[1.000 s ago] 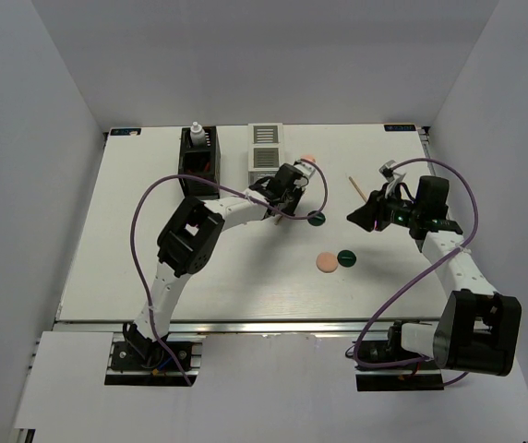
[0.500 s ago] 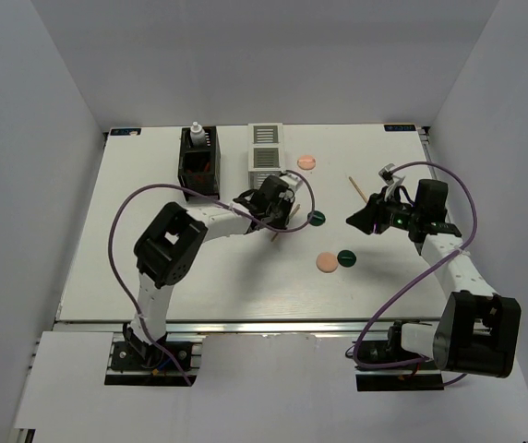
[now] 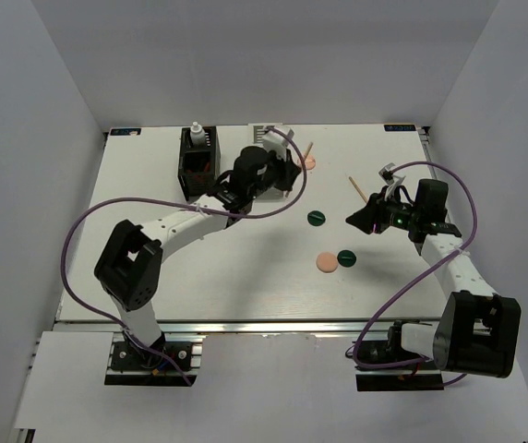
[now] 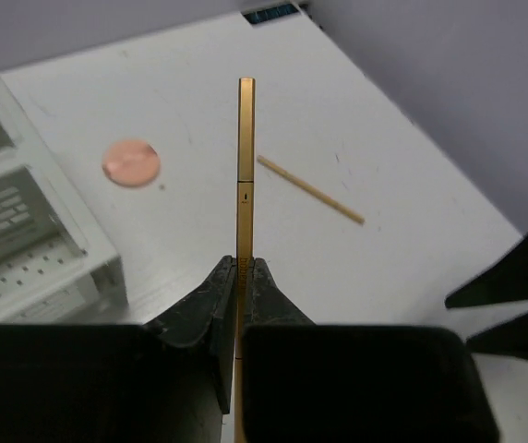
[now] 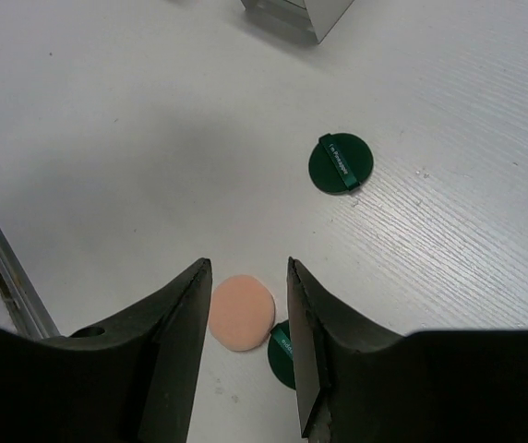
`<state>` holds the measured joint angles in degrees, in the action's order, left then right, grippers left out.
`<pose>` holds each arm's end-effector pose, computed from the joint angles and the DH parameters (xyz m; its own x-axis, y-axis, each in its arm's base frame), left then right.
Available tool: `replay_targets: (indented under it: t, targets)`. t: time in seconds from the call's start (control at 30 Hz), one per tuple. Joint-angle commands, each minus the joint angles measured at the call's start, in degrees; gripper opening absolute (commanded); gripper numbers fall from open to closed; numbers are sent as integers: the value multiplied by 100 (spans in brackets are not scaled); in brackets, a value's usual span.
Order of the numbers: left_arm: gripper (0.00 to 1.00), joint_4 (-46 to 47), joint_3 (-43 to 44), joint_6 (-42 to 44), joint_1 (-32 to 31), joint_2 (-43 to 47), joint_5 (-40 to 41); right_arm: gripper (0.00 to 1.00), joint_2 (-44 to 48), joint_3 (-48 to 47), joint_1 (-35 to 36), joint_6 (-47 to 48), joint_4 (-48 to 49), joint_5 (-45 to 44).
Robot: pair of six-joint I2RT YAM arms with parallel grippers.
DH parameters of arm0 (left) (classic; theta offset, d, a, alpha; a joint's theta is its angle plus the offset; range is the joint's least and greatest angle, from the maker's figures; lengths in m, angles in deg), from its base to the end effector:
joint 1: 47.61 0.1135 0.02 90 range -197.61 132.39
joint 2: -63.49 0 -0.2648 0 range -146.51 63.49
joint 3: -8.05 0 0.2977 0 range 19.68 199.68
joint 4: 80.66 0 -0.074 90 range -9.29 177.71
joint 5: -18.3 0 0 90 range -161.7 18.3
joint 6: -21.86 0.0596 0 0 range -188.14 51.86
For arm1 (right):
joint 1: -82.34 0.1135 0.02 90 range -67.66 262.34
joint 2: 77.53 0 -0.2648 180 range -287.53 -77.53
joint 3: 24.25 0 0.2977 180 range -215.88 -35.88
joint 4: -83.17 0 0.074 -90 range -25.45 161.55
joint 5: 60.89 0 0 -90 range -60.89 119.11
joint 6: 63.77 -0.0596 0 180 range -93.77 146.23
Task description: Organize the makeup
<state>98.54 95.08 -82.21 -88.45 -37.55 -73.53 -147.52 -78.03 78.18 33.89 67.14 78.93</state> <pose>0.3685 -0.3210 0.2672 -0.3522 -0.0168 -0.9358 0.6097 0.7545 -0.2429 0.3129 0.0229 0.2192 -0.4476 -0.0537 -0.8926 -0.6633 0.6894 0.2912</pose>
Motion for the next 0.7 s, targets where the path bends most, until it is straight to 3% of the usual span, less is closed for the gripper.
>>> replay_targets:
  t: [0.0, 0.23, 0.4, 0.67]
  targets:
    - [0, 883, 116, -175, 435, 207, 437, 44, 109, 75, -32, -54, 221, 151]
    - [0, 2036, 493, -343, 1051, -522, 560, 44, 109, 93, -23, -72, 247, 159]
    - [0, 2090, 1160, -97, 1236, -1250, 411, 44, 135, 146, -32, -72, 247, 168]
    - [0, 1985, 1347, 53, 1280, -1683, 192, 44, 127, 181, -23, -54, 238, 159]
